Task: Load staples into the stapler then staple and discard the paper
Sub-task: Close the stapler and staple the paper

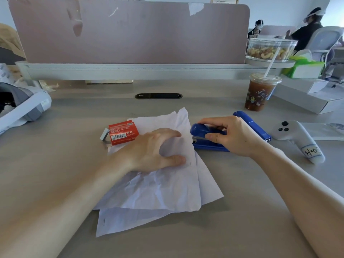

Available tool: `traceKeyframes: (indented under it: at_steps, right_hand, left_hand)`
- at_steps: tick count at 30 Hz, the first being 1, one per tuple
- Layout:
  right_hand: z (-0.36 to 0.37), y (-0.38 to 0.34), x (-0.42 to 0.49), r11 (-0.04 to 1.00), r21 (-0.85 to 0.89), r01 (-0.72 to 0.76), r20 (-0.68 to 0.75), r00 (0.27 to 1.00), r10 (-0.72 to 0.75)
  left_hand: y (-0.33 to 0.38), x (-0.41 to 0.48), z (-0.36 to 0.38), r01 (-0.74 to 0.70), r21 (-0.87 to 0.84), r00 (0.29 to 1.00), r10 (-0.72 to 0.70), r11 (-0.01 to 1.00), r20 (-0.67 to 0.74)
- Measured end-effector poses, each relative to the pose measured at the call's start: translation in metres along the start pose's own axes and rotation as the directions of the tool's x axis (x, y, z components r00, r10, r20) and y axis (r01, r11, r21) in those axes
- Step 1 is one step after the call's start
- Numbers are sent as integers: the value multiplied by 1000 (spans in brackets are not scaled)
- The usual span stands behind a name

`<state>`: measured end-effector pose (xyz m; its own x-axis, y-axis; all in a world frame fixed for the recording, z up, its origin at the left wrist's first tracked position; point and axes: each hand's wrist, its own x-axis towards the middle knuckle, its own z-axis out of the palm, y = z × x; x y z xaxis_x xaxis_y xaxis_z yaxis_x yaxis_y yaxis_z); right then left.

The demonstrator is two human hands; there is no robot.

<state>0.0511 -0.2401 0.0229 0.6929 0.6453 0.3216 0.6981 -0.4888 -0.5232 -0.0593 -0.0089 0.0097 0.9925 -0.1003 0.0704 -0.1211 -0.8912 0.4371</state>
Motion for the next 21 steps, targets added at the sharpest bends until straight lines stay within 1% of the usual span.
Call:
traceKeyframes:
  at_steps: [2, 5, 7, 11, 14, 16, 21]
  right_hand:
    - [-1, 3, 0, 1000, -29, -6, 2, 1000, 7]
    - [-2, 7, 0, 998, -46, -42, -6, 999, 41]
    - [-4, 9, 0, 997, -51, -64, -5, 998, 64]
    - [-3, 10, 2, 996, -54, -75, 0, 997, 75]
    - [-3, 10, 2, 996, -58, -70, -6, 998, 70]
    - [-3, 10, 2, 996, -49, -73, -8, 997, 73]
    - [-7, 11, 1, 997, -38, -71, 19, 997, 72]
  left_hand:
    - [1, 10, -7, 18, 48, 999, -19, 999, 39]
    - [4, 27, -15, 34, 64, 998, -37, 997, 47]
    - [4, 36, -18, 61, 56, 998, -62, 997, 26]
    - [18, 42, -12, 149, 17, 986, -147, 989, -83]
    - [39, 35, 1, 215, 117, 976, -208, 970, -68]
    - [47, 32, 9, 219, 204, 976, -214, 954, -50]
    - [54, 31, 16, 212, 186, 977, -204, 960, -58]
